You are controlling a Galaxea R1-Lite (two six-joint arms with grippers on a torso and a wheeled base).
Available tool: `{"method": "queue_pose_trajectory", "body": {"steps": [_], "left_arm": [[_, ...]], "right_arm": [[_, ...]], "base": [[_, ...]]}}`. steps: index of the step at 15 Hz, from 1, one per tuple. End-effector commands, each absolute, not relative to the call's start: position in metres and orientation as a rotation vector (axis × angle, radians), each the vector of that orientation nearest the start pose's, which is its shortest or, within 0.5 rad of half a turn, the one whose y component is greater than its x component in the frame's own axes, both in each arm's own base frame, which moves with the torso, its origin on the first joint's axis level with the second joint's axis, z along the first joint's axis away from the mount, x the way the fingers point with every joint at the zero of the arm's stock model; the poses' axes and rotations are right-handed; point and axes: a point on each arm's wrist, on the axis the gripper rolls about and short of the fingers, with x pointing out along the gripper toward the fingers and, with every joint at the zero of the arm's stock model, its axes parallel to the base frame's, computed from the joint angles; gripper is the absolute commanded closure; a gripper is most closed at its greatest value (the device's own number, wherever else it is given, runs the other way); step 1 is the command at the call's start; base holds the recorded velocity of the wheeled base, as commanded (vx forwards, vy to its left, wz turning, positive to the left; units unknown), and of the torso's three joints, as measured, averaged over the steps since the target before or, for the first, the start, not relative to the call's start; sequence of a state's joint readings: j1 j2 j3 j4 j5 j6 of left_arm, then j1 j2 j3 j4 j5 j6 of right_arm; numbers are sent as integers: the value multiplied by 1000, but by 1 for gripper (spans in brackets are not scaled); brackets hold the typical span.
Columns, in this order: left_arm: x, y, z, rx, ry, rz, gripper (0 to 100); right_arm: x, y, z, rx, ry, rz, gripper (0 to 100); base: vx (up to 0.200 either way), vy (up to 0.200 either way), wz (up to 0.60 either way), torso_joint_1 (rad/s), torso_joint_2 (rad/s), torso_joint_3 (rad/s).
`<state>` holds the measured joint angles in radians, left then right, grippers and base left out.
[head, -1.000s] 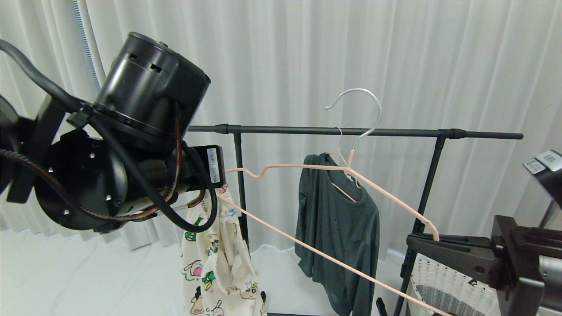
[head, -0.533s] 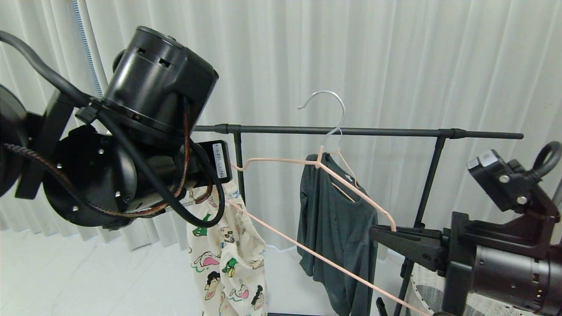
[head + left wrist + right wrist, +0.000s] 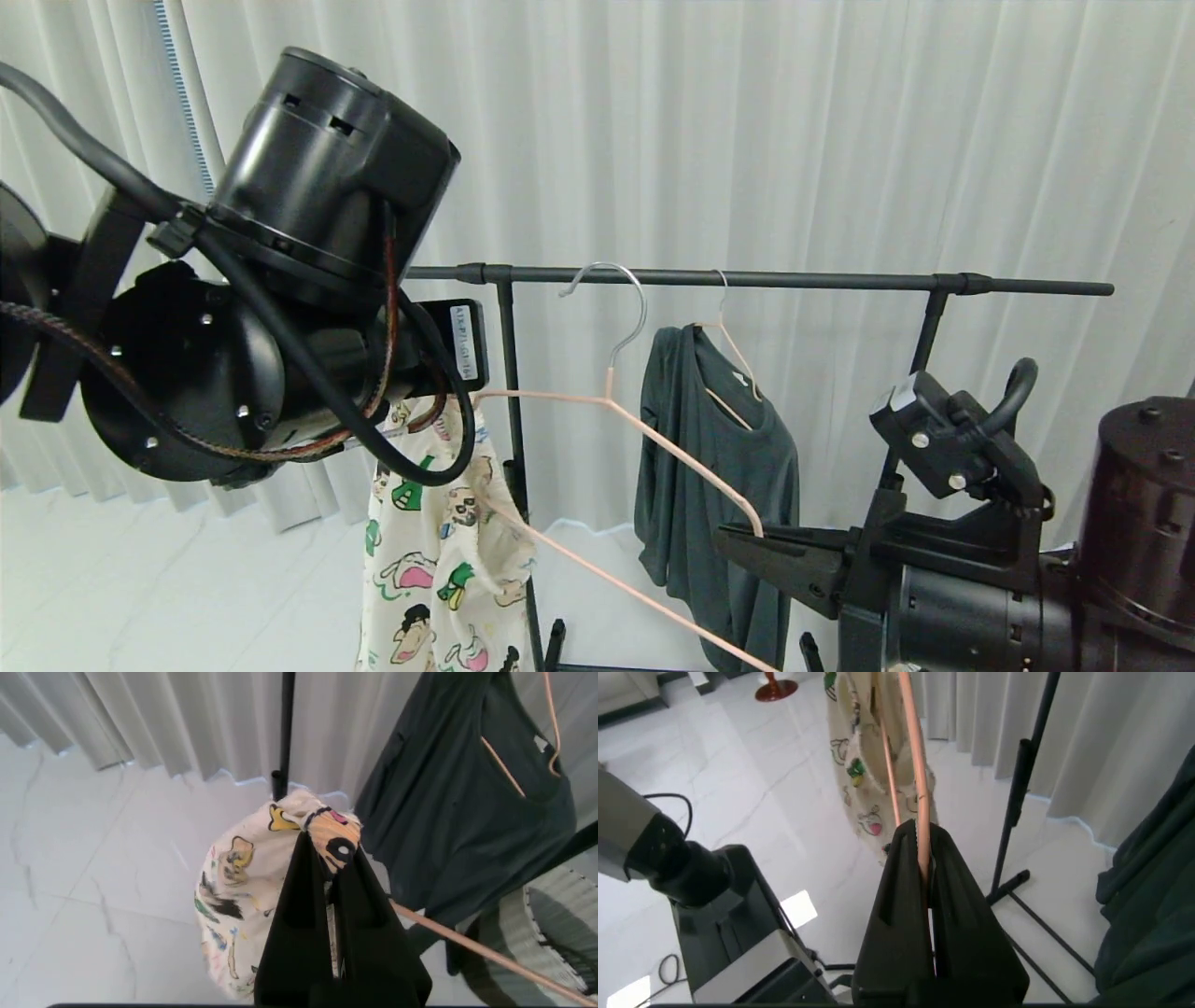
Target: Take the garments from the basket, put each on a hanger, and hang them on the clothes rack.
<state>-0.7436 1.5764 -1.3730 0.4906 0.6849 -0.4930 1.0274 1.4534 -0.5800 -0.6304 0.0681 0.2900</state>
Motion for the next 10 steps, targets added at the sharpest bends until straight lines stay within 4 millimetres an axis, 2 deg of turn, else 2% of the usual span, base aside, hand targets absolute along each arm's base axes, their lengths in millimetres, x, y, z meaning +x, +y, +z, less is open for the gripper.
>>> {"method": "queue_pose_trajectory", "body": {"steps": [1,3,6,8,10], "left_arm": [[198,-171,279,-26,511,48,100],[184,-176,282,8,508,-25,100],[176,-164,285,126,500,-63,100],[170,-162,290,103,501,-116,100],[153,-170,300,74,495,-265,100]], "right_arm": [[120,204,188,140,385,1053,100],[117,210,189,142,389,1081,100],[113,205,193,180,393,1081,100],[113,206,194,203,401,1078,100],[115,210,190,196,416,1075,100]], "base": [[0,0,0,0,0,0],[0,0,0,0,0,0],[0,0,0,0,0,0],[0,0,0,0,0,0],[0,0,0,0,0,0]]}}
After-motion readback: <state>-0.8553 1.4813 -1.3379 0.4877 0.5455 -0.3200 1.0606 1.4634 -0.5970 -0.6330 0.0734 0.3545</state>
